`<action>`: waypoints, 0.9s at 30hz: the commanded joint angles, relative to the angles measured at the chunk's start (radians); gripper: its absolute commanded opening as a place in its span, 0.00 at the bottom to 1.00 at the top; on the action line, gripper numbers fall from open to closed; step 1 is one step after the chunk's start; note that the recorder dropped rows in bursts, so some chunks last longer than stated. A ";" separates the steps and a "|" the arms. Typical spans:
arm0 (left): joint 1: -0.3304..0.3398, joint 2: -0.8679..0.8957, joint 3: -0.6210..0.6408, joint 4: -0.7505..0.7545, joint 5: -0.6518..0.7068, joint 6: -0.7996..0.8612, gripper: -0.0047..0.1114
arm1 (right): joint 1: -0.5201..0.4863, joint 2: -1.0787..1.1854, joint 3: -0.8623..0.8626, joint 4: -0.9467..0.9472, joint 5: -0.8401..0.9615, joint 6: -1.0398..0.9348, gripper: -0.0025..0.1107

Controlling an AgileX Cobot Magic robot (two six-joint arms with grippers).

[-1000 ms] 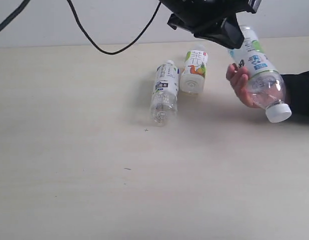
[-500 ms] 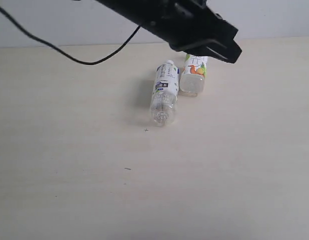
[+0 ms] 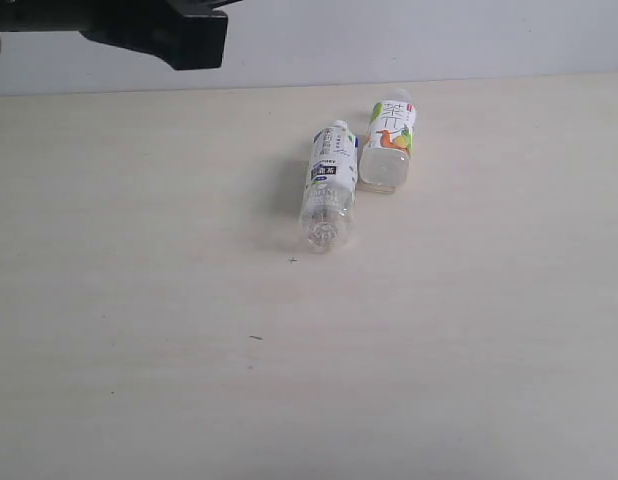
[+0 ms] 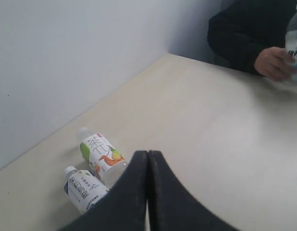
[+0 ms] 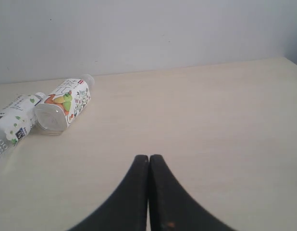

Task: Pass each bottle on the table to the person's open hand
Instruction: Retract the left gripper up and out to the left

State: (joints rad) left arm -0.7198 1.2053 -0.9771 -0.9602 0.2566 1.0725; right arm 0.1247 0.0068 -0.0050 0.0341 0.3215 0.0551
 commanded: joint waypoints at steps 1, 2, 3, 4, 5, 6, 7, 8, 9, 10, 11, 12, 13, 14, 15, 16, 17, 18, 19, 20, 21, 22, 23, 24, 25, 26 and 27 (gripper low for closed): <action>0.002 -0.005 0.018 0.011 -0.031 0.005 0.04 | -0.002 -0.007 0.005 0.002 -0.008 -0.001 0.02; 0.002 -0.005 0.022 0.011 -0.038 0.005 0.04 | -0.002 -0.007 0.005 0.002 -0.008 -0.001 0.02; 0.002 -0.005 0.023 0.011 -0.046 0.005 0.04 | -0.002 -0.007 0.005 0.002 -0.008 -0.001 0.02; 0.002 -0.005 0.023 0.011 -0.046 0.005 0.04 | -0.002 -0.007 0.005 0.002 -0.008 -0.001 0.02; 0.002 -0.003 0.023 0.011 -0.049 0.005 0.04 | -0.002 -0.007 0.005 0.002 -0.008 -0.001 0.02; 0.002 -0.003 0.023 0.011 -0.049 0.005 0.04 | -0.002 -0.007 0.005 0.002 -0.008 -0.001 0.02; 0.002 -0.003 0.023 0.011 -0.049 0.005 0.04 | -0.002 -0.007 0.005 0.002 -0.008 -0.001 0.02; 0.002 -0.003 0.023 0.011 -0.049 0.005 0.04 | -0.002 -0.007 0.005 0.002 -0.008 -0.001 0.02; 0.002 -0.001 0.023 0.011 -0.049 0.005 0.04 | -0.002 -0.007 0.005 0.002 -0.008 -0.001 0.02; 0.002 -0.001 0.023 0.011 -0.049 0.005 0.04 | -0.002 -0.007 0.005 0.002 -0.008 -0.001 0.02; 0.002 0.004 0.023 0.011 -0.049 0.005 0.04 | -0.002 -0.007 0.005 0.002 -0.008 -0.001 0.02; 0.002 0.006 0.023 0.011 -0.051 0.005 0.04 | -0.002 -0.007 0.005 0.002 -0.008 -0.001 0.02; 0.002 0.009 0.023 0.011 -0.052 0.005 0.04 | -0.002 -0.007 0.005 0.002 -0.008 -0.001 0.02; 0.002 0.010 0.023 0.011 -0.053 0.005 0.04 | -0.002 -0.007 0.005 0.002 -0.008 -0.001 0.02; 0.002 0.015 0.023 0.011 -0.053 0.005 0.04 | -0.002 -0.007 0.005 0.002 -0.008 -0.001 0.02; 0.002 0.016 0.023 0.011 -0.053 0.003 0.04 | -0.002 -0.007 0.005 0.002 -0.008 -0.001 0.02; 0.002 0.025 0.025 0.011 -0.041 -0.011 0.04 | -0.002 -0.007 0.005 0.002 -0.008 -0.001 0.02; 0.002 0.029 0.025 0.011 -0.033 -0.034 0.04 | -0.002 -0.007 0.005 0.002 -0.008 -0.001 0.02; 0.002 0.035 0.025 0.011 -0.033 -0.062 0.04 | -0.002 -0.007 0.005 0.002 -0.008 -0.001 0.02; 0.002 0.040 0.025 0.011 -0.031 -0.086 0.04 | -0.002 -0.007 0.005 0.002 -0.008 -0.001 0.02; 0.002 0.044 0.025 0.011 -0.031 -0.089 0.04 | -0.002 -0.007 0.005 0.002 -0.008 -0.001 0.02; 0.002 0.044 0.025 0.021 -0.033 -0.076 0.04 | -0.002 -0.007 0.005 0.002 -0.008 -0.001 0.02; 0.002 0.044 0.025 0.039 -0.035 -0.065 0.04 | -0.002 -0.007 0.005 0.002 -0.008 -0.001 0.02; 0.002 0.041 0.025 0.058 -0.038 -0.058 0.04 | -0.002 -0.007 0.005 0.002 -0.008 -0.001 0.02; 0.002 0.031 0.025 0.065 -0.038 -0.061 0.04 | -0.002 -0.007 0.005 0.002 -0.008 -0.001 0.02; 0.002 0.019 0.032 0.058 -0.035 -0.070 0.04 | -0.002 -0.007 0.005 0.002 -0.008 -0.001 0.02; 0.002 -0.001 0.046 0.047 -0.038 -0.072 0.04 | -0.002 -0.007 0.005 0.002 -0.008 -0.001 0.02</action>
State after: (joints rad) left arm -0.7198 1.2380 -0.9527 -0.9110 0.2277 1.0130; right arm 0.1247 0.0068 -0.0050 0.0341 0.3215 0.0551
